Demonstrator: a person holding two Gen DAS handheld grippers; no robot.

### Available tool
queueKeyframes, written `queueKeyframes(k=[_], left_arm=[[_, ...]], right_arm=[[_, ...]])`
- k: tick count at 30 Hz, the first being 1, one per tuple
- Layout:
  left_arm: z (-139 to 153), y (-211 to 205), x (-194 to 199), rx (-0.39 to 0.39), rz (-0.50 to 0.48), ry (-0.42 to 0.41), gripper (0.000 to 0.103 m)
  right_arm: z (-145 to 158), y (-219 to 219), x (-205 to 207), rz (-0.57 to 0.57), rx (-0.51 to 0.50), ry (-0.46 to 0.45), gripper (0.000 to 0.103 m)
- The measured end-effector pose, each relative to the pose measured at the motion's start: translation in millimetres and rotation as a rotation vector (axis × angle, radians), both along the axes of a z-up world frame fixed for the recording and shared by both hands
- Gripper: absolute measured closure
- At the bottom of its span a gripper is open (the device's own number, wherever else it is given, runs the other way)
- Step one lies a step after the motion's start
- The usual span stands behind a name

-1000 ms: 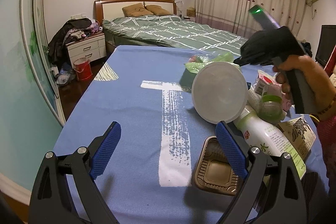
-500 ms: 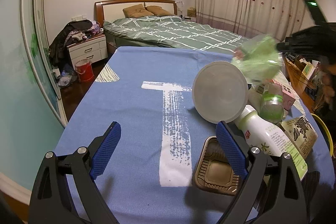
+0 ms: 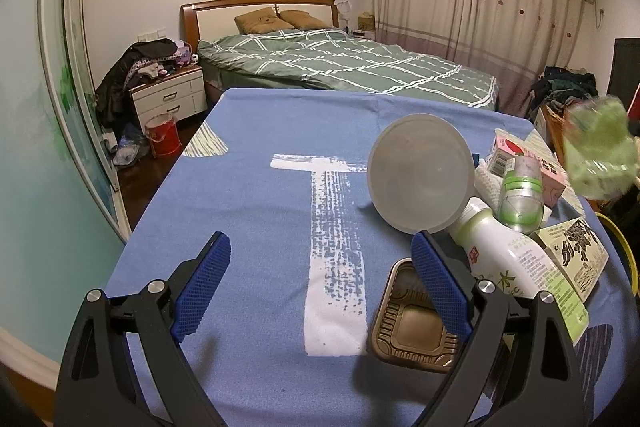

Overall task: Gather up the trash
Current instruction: 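Carry the plastic bag over the bin and open the right gripper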

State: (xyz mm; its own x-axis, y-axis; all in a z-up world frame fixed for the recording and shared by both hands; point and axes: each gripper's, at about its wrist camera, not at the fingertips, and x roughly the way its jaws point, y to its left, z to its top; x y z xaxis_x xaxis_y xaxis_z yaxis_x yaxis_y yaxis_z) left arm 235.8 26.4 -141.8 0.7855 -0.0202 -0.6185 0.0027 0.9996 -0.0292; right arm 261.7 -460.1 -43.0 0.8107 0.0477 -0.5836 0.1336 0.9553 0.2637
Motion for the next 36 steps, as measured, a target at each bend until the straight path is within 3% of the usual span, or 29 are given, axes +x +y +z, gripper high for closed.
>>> queueKeyframes(k=[13,23,27,36], left_arm=[[1,-2,-2,0.024,-0.001,-0.003,0.013],[1,-2,-2,0.028,-0.001,-0.001,0.013],[1,-2,-2,0.028,0.001,-0.002,0.013],[4,-7,-9,0.032,-0.026,-0.008,0.013]], right_arm=[[-21,-92,-73,-0.247,-0.024,0.014,0.102],[-56,-125,-78,-0.363,-0.058,0.095,0.101],[-65,-124,-72,-0.372,-0.052,0.107,0.081],[-92,-65,-58,-0.271,-0.036,0.055,0.078]])
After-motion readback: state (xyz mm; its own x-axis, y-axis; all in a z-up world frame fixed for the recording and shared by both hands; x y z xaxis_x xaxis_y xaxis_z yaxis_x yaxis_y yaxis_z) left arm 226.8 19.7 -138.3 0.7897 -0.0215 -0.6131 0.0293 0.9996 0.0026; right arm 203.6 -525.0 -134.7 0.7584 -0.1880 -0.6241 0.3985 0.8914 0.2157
